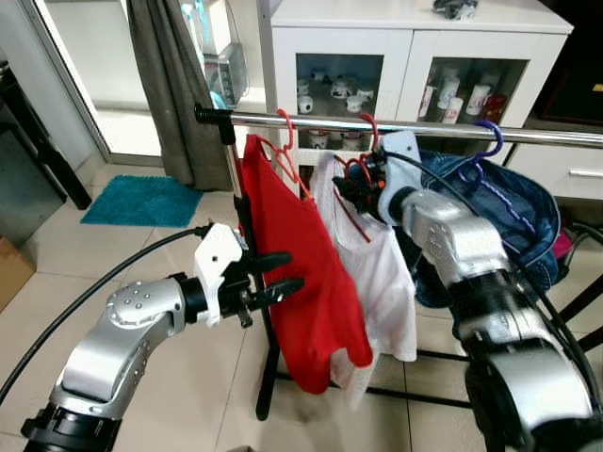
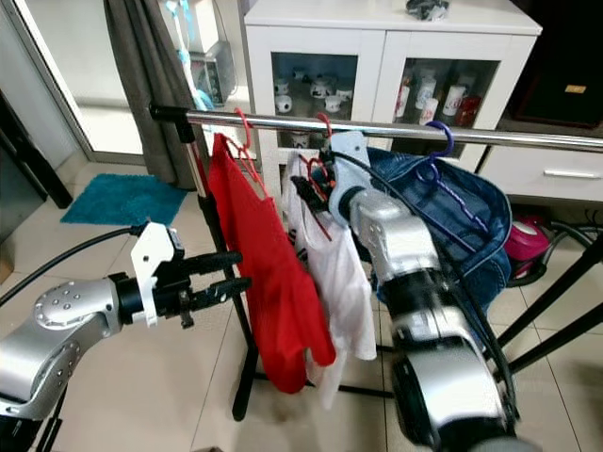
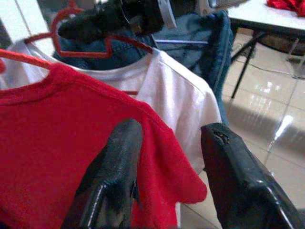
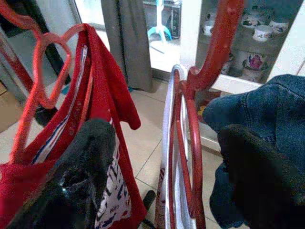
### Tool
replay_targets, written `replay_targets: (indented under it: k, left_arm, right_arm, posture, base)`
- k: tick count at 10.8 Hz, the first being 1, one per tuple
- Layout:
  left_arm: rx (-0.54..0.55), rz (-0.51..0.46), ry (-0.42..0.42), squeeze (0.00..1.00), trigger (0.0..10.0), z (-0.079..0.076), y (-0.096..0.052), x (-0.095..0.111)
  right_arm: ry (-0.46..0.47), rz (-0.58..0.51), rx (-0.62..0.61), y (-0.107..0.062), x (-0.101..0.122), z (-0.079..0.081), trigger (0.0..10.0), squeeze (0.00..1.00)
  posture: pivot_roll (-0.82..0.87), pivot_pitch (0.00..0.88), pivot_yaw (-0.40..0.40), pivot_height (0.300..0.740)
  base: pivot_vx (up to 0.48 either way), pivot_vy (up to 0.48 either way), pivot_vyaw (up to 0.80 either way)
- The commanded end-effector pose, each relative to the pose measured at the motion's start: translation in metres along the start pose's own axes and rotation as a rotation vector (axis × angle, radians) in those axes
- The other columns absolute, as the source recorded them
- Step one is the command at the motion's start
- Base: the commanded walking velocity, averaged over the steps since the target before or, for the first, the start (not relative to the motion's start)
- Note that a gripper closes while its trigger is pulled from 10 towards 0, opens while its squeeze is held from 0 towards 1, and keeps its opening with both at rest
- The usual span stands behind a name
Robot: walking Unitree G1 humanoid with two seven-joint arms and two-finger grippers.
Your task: Hang hanger
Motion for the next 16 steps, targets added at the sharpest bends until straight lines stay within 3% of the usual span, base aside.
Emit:
replay_targets:
  k: [1,4,10,16]
  left_arm:
    - [0.032,-0.024,0.033,0.0,10.0,0.005,-0.002,0.008]
    - [0.057,-0.066,0.043,0.0,10.0,0.008,-0.001,0.018]
    - [0.041,-0.067,0.059,0.0,10.0,0.013,0.007,0.021]
    - [0.049,-0.068,0.075,0.0,10.0,0.015,0.006,0.019]
  right_arm:
    - [-0.003,-0.015,-0.019,0.002,0.006,-0.004,0.0,0.0]
    - [-0.004,0.008,-0.019,0.006,0.001,-0.007,0.0,0.0]
    - [0.027,0.025,-0.006,0.007,-0.008,-0.014,0.0,0.0]
    - [0.024,0.027,0.005,0.009,-0.008,-0.013,0.0,0.0]
  posture:
    - [-0.06,0.0,0.04,0.74]
    - [-0.06,0.0,0.047,0.74]
    - [-0.09,0.0,0.071,0.74]
    - [-0.09,0.0,0.065,0.74]
  base:
    - [0.0,0.0,0.0]
    - [0.0,0.0,0.0]
    - [0.0,0.0,0.0]
    - [0.0,0.0,0.0]
Point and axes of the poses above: a point about 5 cm out from each wrist's last joint towards the gripper, its own y axis pointing out of the wrist towards the gripper, its own x axis along the axis of the wrist's last joint, z = x × y, the point moved 5 cm from there along y, pointing out of the wrist towards the gripper, and after that the axes turned 12 degrees about -y, right-handed, at the moved point
